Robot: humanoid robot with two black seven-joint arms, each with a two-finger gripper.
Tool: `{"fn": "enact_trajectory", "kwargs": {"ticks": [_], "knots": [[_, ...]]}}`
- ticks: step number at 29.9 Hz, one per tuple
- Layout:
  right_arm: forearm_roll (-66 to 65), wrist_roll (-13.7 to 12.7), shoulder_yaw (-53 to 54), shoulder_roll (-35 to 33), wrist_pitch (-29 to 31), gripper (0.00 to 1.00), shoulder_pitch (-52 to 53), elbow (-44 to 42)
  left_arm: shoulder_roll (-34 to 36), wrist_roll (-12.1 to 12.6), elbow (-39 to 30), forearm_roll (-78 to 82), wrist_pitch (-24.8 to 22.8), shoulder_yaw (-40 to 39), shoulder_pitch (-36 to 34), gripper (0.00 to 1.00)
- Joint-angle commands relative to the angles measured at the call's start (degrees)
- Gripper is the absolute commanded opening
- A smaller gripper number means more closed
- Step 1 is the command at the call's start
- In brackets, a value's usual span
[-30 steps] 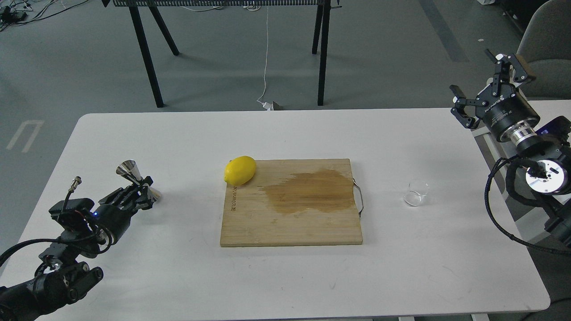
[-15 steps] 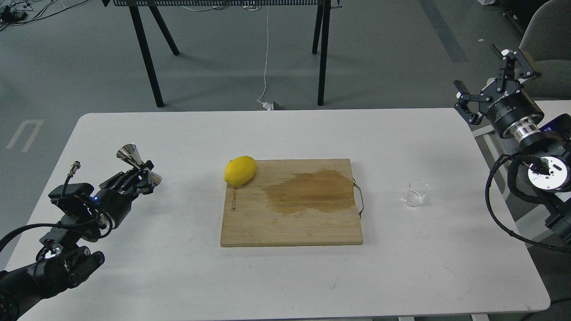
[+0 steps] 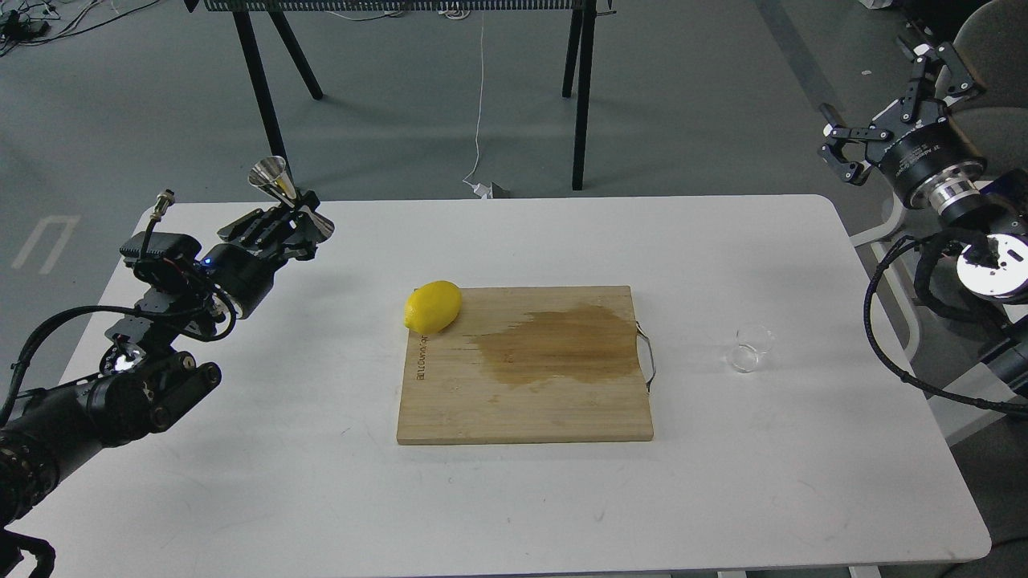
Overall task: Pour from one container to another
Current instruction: 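Carry the jigger with the left gripper over the cutting board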
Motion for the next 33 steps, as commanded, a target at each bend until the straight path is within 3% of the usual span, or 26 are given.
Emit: {"fn": "enact_trajectory", "kwargs": {"ticks": [1, 6, 20, 27, 33], "knots": [[0.09, -2.71, 0.07, 0.1, 0.0, 0.99, 0.43, -1.01, 0.0, 0.01, -2.37, -0.01, 0.0, 3.91, -2.38, 0.16], [1.06, -4.3, 0.25, 0.63, 0.0, 0.99, 1.22, -3.21, -1.66, 0.01, -7.03, 0.17, 0.0, 4.44, -2.64, 0.16], [1.76, -5.62, -0.01, 0.8, 0.0, 0.99, 0.96, -6.56, -14.76, 0.01, -7.48, 5.44, 0.0, 5.93, -2.91, 0.16], [1.76, -5.7, 0.16, 0.45, 0.0, 0.99, 1.22, -7.08, -17.66, 0.01, -5.73, 8.43, 0.0, 7.51, -2.2, 0.17], [1.76, -5.7, 0.34, 0.71, 0.0, 0.99, 1.14, -7.79, -20.21, 0.01, 0.86, 8.17, 0.0, 11.21, -2.29, 0.17]]}}
